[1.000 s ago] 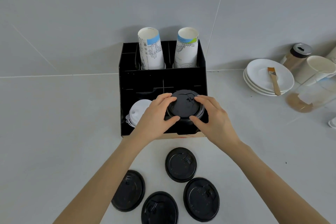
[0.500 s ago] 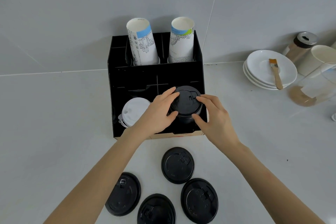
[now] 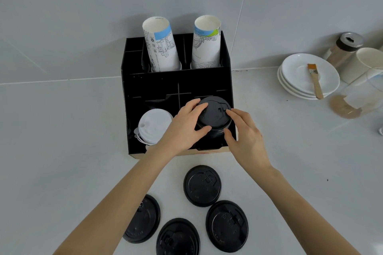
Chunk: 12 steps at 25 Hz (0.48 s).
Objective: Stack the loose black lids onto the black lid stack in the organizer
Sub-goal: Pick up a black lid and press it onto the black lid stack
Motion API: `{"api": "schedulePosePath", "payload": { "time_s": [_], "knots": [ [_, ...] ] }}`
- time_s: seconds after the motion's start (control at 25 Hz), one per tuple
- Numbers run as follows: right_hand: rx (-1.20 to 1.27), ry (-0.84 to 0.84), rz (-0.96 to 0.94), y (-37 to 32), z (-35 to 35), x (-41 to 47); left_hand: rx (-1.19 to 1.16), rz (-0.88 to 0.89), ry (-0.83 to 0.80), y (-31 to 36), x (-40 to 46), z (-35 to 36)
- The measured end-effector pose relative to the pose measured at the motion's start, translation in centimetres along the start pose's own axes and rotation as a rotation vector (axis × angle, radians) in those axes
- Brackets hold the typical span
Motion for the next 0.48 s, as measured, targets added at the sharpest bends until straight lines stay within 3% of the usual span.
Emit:
{"api": "schedulePosePath", "payload": {
  "time_s": [0.48],
  "knots": [
    [0.027, -0.057, 0.005, -0.36, -0.41, -0.35, -0.033, 0.004, 0.027, -0.07, -0.79, -0.24]
  ]
}}
Point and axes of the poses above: each hand's wrist, its own x-axis towards the middle knuckle, its own z-axis out of the palm, y = z × x, the point moved 7 cm from there along x, towards the middle knuckle, and after that the axes turned 12 degrees about -z, right-handed, at the moved point
